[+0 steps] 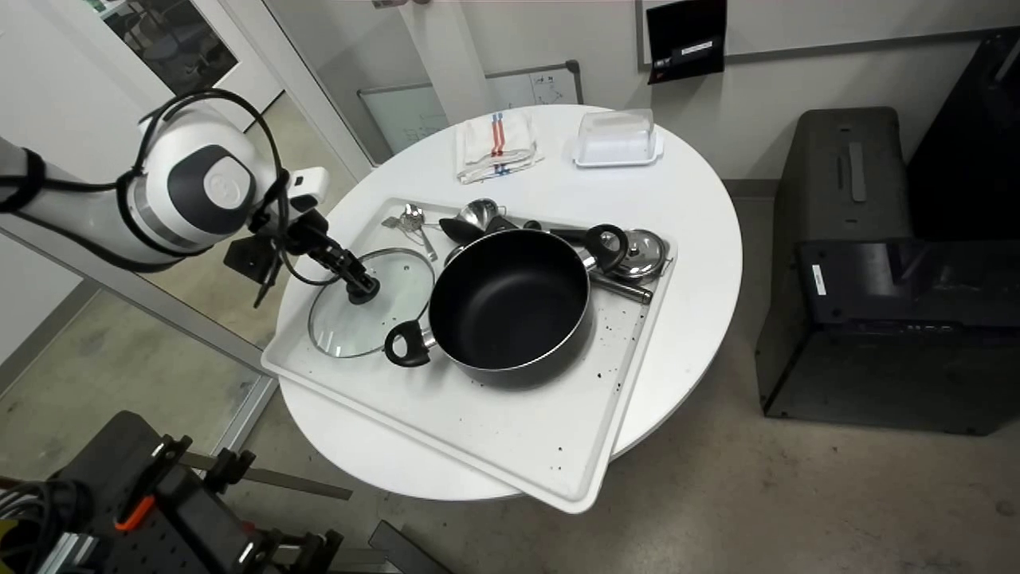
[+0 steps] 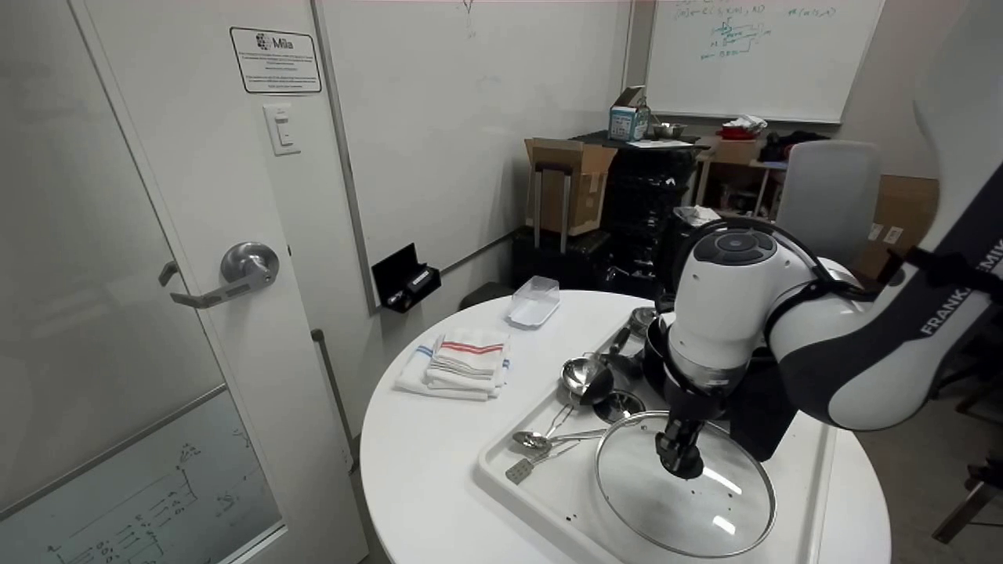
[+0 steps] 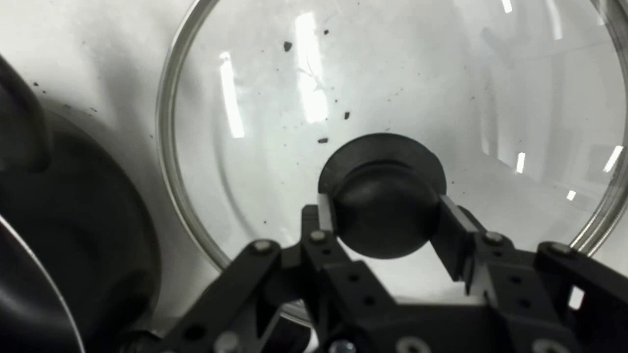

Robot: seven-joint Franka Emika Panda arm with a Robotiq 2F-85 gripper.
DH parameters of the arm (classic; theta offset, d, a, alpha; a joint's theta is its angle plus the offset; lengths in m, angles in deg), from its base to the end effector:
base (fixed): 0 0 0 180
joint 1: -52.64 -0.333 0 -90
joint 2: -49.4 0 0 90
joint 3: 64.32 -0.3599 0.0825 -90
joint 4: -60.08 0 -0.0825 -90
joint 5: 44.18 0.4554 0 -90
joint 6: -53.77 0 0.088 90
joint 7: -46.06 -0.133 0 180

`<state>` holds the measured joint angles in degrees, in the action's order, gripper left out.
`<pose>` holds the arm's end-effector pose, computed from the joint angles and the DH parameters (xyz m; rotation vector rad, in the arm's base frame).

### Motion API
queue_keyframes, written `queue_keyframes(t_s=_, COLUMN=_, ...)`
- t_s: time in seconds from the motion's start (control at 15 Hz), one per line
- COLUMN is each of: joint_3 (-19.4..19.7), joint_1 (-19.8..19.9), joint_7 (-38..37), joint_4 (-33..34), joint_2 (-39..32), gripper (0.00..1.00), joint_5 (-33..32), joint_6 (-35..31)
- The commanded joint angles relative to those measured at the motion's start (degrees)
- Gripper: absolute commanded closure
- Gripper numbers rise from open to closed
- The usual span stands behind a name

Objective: Take the lid of the pot

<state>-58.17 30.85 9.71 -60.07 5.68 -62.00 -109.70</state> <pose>0.5762 0.1681 -0.0111 2.9896 -0.0493 0.0887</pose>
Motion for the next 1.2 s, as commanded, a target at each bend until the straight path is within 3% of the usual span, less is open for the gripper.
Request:
queue_keyframes(t_s=0.0, joint_3=-0.4, joint_1=0.7, joint_7=7.03, joint_4=-0.95, joint_2=-1.53, gripper=0.75, joint_5=3.79, joint_6=-5.4)
queue_keyframes(t_s=0.6, joint_3=-1.25, joint_1=1.19, joint_7=19.58, joint_4=-1.62, joint_2=-4.9, gripper=0.75, joint_5=10.12, joint_6=-12.51)
queue_keyframes(t_s=0.67, joint_3=-1.23, joint_1=1.16, joint_7=20.33, joint_4=-1.84, joint_2=-4.79, gripper=0.25, joint_5=10.25, joint_6=-12.52)
queue_keyframes(t_s=0.73, joint_3=-1.37, joint_1=1.31, joint_7=21.15, joint_4=-2.2, joint_2=-4.49, gripper=0.23, joint_5=10.3, joint_6=-12.45)
queue_keyframes(t_s=0.93, joint_3=-1.61, joint_1=1.48, joint_7=23.41, joint_4=-3.04, joint_2=-3.29, gripper=0.04, joint_5=10.26, joint_6=-11.02)
queue_keyframes(t_s=1.13, joint_3=-3.5, joint_1=3.26, joint_7=25.77, joint_4=-3.71, joint_2=-1.18, gripper=0.0, joint_5=10.35, joint_6=-8.56)
